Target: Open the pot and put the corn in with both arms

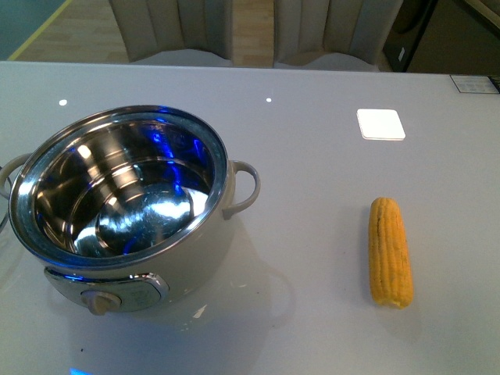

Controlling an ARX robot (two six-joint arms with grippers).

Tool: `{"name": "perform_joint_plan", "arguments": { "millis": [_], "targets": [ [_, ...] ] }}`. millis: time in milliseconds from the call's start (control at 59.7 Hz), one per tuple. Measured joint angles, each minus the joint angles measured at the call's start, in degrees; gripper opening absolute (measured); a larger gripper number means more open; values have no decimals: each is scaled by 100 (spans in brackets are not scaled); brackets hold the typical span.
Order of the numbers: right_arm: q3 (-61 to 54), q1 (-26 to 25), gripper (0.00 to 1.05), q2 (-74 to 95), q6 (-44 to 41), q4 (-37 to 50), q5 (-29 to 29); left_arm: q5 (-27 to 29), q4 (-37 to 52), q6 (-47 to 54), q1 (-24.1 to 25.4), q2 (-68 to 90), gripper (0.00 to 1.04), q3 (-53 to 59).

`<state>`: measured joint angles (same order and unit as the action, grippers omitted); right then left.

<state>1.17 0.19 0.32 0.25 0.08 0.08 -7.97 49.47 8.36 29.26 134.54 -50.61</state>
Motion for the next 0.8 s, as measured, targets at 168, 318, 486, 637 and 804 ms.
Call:
{"name": "perform_joint_plan", "arguments": {
  "millis": [168,318,486,637,804],
  "targets": [
    [0,0,96,0,0,0,0,-26,201,-74,0,363,44,-195],
    [0,0,96,0,0,0,0,-48,262,-74,0,533,44,-249],
    [0,0,96,0,0,0,0,-46,297,-72,0,686,44,-262],
    [0,0,96,0,0,0,0,-22,334,-63,0,721,59,-286],
    [0,0,96,0,0,0,0,74,286,-4,2,684,95,-326]
  ]
}}
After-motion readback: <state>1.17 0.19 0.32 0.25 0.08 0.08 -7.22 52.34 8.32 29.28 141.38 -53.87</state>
